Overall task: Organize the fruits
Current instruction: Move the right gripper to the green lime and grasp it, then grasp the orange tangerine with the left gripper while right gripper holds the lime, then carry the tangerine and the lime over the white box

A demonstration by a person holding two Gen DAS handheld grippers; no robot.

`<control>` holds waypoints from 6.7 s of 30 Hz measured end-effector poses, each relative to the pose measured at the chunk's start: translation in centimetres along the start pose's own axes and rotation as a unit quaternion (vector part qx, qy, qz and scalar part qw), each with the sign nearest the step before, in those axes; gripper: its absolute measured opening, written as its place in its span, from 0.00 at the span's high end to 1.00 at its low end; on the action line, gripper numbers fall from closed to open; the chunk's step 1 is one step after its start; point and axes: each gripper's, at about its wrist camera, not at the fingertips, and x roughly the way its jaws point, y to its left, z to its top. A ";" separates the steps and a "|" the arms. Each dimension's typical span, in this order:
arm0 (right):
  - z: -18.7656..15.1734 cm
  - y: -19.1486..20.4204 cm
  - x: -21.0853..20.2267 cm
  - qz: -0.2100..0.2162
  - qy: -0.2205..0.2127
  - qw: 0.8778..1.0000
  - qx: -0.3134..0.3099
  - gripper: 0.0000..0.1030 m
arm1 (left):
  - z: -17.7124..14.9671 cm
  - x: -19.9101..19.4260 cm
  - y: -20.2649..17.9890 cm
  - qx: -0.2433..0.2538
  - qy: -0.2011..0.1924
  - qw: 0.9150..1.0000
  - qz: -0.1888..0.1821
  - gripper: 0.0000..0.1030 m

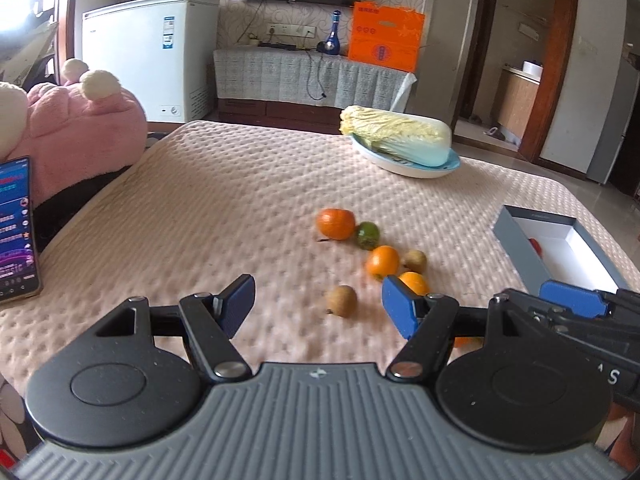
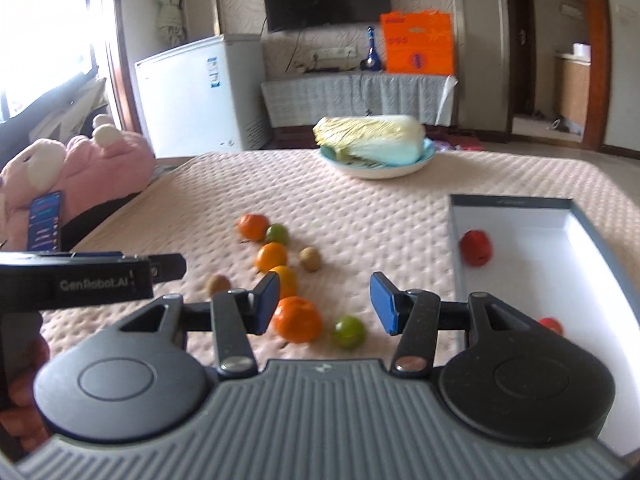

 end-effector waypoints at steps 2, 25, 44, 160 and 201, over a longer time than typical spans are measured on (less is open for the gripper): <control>-0.1 0.3 0.4 0.006 0.008 1.000 0.004 0.49 | 0.1 0.2 1.1 -0.005 0.002 1.000 0.012 0.27; -2.0 -0.7 3.5 -0.058 0.081 0.995 -0.017 0.63 | 0.5 0.5 4.1 -0.047 0.002 0.999 0.000 0.27; -2.3 0.2 4.2 -0.041 0.108 0.992 -0.053 0.74 | -0.5 1.8 1.0 0.017 0.023 0.999 -0.019 0.27; -0.7 -4.0 -5.1 0.038 0.020 0.999 -0.027 0.74 | -0.7 3.7 -8.7 0.051 0.038 0.998 -0.025 0.58; -1.8 -12.1 -9.1 -0.026 0.011 0.999 0.024 0.74 | -1.4 3.1 -20.1 0.097 0.019 0.985 -0.138 0.58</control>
